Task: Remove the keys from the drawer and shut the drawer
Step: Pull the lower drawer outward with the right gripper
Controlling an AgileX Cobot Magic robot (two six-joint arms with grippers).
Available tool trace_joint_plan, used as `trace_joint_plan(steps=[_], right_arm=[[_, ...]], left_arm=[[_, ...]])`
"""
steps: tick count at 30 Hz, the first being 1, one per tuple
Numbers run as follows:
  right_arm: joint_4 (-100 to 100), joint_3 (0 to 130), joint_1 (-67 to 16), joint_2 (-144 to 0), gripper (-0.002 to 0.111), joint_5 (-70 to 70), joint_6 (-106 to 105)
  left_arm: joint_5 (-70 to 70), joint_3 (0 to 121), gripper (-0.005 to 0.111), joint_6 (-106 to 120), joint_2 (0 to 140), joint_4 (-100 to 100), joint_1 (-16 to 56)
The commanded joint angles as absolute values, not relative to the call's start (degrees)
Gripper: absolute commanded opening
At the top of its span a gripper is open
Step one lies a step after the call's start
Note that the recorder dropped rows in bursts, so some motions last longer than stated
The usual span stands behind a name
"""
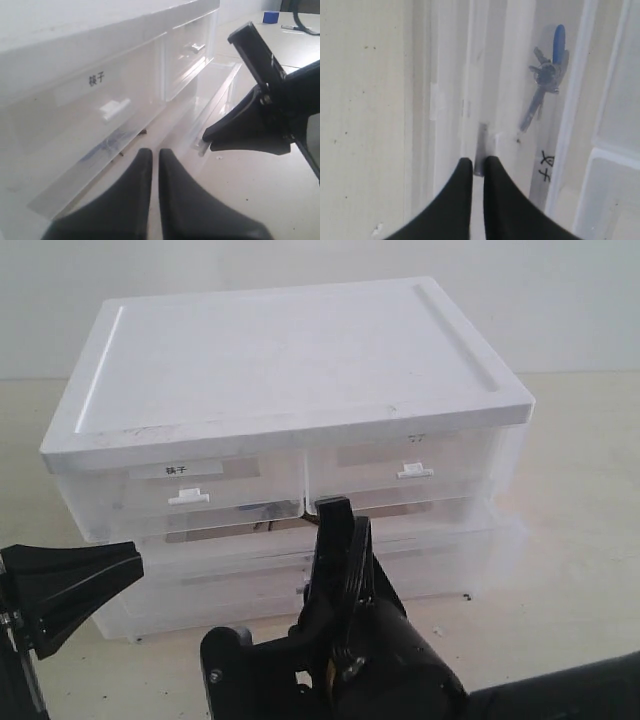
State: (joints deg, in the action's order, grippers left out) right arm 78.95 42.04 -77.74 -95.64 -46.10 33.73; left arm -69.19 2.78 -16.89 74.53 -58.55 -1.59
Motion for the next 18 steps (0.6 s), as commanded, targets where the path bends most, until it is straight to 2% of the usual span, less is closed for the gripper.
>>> trace_joint_plan(steps=[1,11,18], right_arm=[[70.73,41.2,-77.89,-95.44,0.0,-43.48,30.65],[59.37,41.2,-81.84,-87.34,0.0,-39.75,20.67],[54.23,41.2,-81.84,-85.84,0.0,-44.97,14.94]], left_arm=[[-69.96,2.3,0.005,-18.69,71.26,-58.08,-1.5],[-69.96,2.09,0.005,-20.06,69.52,-57.98,-1.5],[-69.96,2.0,0.005,-20.33,69.52,-57.98,-1.5]])
